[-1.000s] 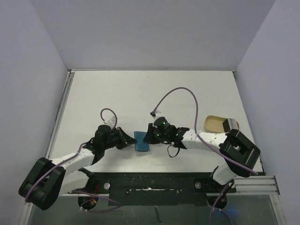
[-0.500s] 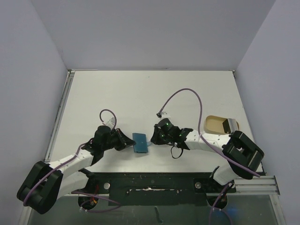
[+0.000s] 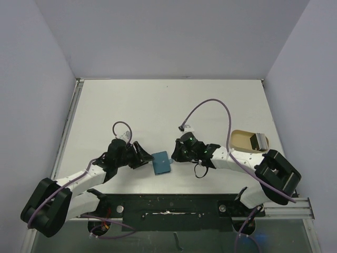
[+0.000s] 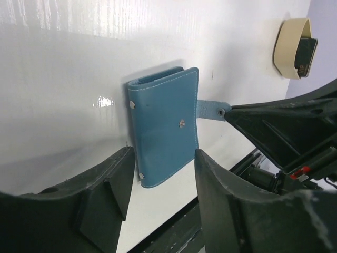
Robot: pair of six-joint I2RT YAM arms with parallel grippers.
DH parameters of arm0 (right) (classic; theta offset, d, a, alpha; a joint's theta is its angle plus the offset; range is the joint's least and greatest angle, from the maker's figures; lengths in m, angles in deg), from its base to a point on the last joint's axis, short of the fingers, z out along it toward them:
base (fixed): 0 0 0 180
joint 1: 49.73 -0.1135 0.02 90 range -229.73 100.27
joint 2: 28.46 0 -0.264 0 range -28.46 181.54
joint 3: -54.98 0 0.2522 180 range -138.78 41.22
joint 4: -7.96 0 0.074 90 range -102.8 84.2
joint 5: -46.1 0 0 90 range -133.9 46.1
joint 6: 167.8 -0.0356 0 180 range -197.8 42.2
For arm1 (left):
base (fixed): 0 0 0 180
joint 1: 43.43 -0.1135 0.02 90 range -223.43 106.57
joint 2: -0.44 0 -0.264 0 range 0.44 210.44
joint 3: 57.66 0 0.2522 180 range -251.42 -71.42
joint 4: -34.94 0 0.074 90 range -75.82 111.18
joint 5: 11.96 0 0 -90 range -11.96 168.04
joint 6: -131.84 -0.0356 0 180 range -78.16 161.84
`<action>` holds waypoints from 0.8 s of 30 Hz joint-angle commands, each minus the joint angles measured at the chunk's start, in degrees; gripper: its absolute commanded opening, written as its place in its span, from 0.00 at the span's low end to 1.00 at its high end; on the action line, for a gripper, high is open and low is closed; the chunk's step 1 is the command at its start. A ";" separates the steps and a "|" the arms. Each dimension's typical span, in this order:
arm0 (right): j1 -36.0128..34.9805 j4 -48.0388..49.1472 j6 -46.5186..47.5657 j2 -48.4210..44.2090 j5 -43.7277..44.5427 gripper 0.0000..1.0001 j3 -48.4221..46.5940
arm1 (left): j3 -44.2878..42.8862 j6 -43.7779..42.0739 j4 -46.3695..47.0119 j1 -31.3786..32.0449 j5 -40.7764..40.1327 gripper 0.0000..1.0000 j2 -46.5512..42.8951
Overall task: Put the credit cards into the card holder
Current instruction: Open the card holder at the center of the board.
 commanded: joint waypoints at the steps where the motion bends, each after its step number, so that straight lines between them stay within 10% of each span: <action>1: 0.90 -0.69 0.44 -2.64 1.21 0.00 -2.02 | -4.75 -2.49 -2.42 -0.44 -1.69 0.51 0.94; 24: -1.59 9.53 -8.73 -3.64 -8.68 0.00 -6.03 | -13.36 -10.17 -23.31 -0.72 -4.60 0.68 -10.35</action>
